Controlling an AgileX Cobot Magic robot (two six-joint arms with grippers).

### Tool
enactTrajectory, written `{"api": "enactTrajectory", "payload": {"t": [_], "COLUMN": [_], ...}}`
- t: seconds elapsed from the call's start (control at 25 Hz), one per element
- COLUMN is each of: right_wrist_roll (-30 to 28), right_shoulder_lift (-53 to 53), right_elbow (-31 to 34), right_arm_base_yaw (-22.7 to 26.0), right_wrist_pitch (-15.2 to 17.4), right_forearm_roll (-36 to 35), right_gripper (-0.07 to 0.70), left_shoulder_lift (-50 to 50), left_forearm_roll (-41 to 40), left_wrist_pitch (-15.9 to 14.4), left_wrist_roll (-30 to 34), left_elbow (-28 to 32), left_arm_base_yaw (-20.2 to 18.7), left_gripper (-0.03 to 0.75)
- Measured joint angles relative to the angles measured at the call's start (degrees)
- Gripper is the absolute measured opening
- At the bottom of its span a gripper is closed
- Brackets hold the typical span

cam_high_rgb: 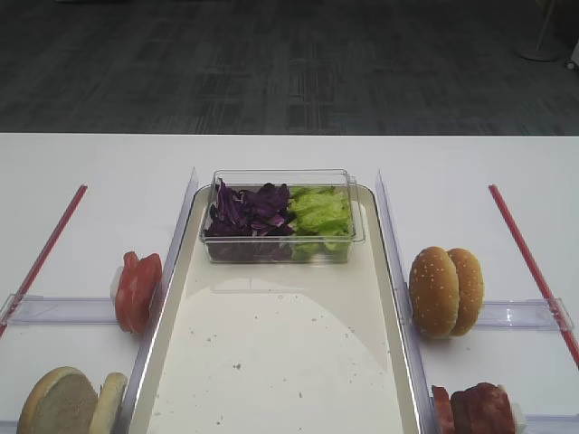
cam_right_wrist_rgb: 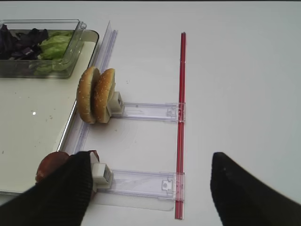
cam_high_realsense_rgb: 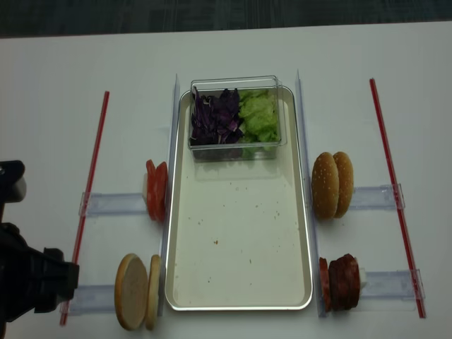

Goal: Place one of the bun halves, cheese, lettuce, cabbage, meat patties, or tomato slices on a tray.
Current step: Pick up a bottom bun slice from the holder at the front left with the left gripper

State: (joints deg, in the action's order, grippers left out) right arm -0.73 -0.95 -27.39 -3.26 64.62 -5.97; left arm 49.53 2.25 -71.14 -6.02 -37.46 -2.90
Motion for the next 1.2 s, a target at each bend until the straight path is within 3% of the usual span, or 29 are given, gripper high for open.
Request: {"api": "enactTrajectory", "payload": {"t": [0.32,1.2], "right_wrist_roll": [0.0,0.0], "right_shoulder_lift": [0.0,0.0], "right_elbow": [0.0,0.0], "right_arm_base_yaw": [0.0,0.0], "right_wrist_pitch": [0.0,0.0], "right_forearm_roll": [0.0,0.0], "right_gripper": [0.549,0.549], "left_shoulder_lift": [0.8,0.8], "left_forearm_roll": [0.6,13.9], "left_wrist_pitch": [0.2,0.3], "left_wrist_roll": [0.2,3.6], "left_elbow": [0.0,0.0], "left_arm_base_yaw": [0.0,0.0], "left_gripper": [0.439,0.439]}}
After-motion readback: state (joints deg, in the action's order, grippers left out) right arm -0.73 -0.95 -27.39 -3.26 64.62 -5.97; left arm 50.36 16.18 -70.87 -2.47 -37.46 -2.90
